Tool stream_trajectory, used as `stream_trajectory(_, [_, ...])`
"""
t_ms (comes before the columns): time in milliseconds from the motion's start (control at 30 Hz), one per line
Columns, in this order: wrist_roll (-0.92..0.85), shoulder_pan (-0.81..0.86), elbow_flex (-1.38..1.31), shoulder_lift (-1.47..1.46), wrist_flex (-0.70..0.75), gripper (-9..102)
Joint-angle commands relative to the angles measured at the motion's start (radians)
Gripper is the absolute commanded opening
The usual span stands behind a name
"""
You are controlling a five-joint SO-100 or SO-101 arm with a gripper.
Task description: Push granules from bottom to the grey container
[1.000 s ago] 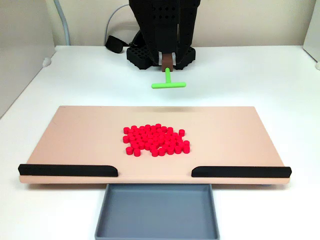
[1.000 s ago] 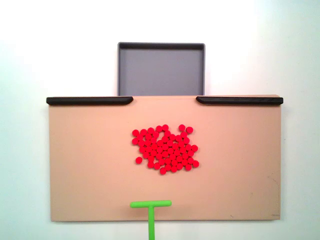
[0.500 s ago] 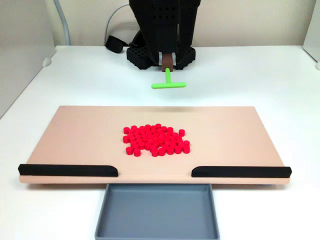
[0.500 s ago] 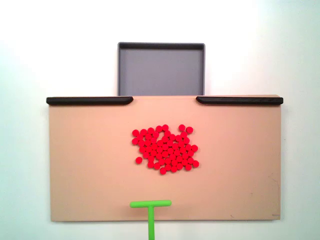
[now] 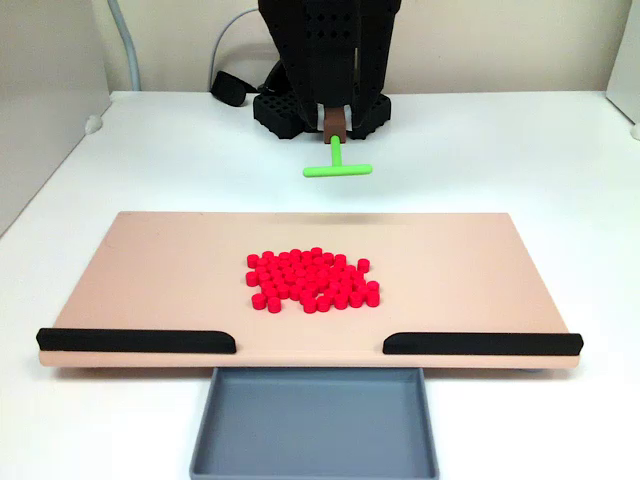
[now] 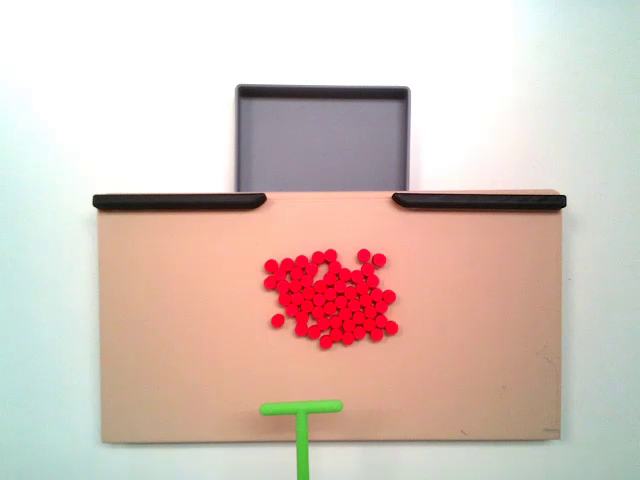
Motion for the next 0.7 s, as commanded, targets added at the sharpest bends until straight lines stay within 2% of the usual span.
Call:
stream_trajectory(0, [-0.014, -0.002, -0.04, 0.021, 0.0, 0])
stream_trajectory(667, [-0.038, 0.021, -0.04, 0.028, 0.0, 0])
